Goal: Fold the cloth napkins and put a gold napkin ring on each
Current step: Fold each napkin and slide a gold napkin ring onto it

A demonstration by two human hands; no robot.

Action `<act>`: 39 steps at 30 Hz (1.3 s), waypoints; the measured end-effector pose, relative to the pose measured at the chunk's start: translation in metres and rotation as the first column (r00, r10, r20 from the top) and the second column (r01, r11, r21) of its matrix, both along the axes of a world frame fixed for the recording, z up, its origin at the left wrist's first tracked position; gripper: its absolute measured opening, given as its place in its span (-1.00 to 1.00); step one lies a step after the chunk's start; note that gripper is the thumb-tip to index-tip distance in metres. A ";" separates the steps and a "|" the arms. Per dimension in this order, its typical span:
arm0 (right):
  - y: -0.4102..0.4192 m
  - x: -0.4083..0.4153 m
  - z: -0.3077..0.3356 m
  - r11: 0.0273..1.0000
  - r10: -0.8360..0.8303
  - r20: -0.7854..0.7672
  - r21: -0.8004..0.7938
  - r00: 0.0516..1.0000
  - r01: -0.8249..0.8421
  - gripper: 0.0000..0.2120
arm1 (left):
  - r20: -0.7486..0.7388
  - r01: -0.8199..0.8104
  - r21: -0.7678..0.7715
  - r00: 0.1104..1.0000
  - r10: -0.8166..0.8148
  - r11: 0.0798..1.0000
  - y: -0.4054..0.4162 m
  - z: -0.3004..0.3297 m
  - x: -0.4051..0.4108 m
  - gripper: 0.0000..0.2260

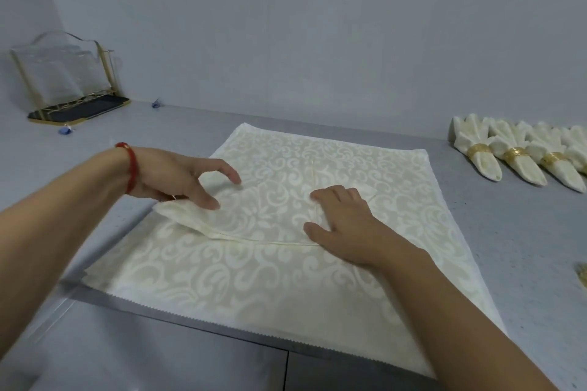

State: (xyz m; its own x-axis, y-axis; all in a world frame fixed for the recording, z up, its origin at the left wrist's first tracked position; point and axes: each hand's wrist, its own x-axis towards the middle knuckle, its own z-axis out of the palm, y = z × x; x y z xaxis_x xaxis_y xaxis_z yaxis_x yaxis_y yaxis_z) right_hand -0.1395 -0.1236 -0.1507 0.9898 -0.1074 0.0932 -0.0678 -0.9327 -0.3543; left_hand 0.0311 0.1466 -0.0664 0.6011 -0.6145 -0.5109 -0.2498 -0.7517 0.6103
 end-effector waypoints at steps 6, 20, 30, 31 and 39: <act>-0.004 -0.003 0.003 1.000 0.025 -0.017 0.014 1.000 -0.024 -0.44 | -0.358 -0.267 -0.466 0.929 0.096 0.843 -0.017 0.007 -0.005 -0.79; -0.003 -0.005 0.000 1.000 0.016 0.016 -0.017 1.000 -0.016 -0.45 | 0.439 -0.380 -0.281 0.766 0.470 0.881 -0.159 -0.062 0.000 -0.80; 0.000 -0.011 0.007 0.979 -0.027 0.095 0.203 0.995 0.008 -0.55 | 0.654 -0.468 -0.202 0.590 0.474 0.861 -0.176 -0.084 -0.006 -0.84; 0.000 -0.011 0.006 0.984 -0.010 0.126 0.177 0.992 -0.012 -0.53 | 0.676 -0.465 -0.188 0.577 0.458 0.865 -0.176 -0.084 -0.007 -0.84; -0.004 0.000 -0.010 0.992 0.101 0.165 -0.098 0.981 -0.085 -0.65 | 0.885 -0.236 -0.258 0.332 0.327 0.937 -0.174 -0.091 -0.023 -0.81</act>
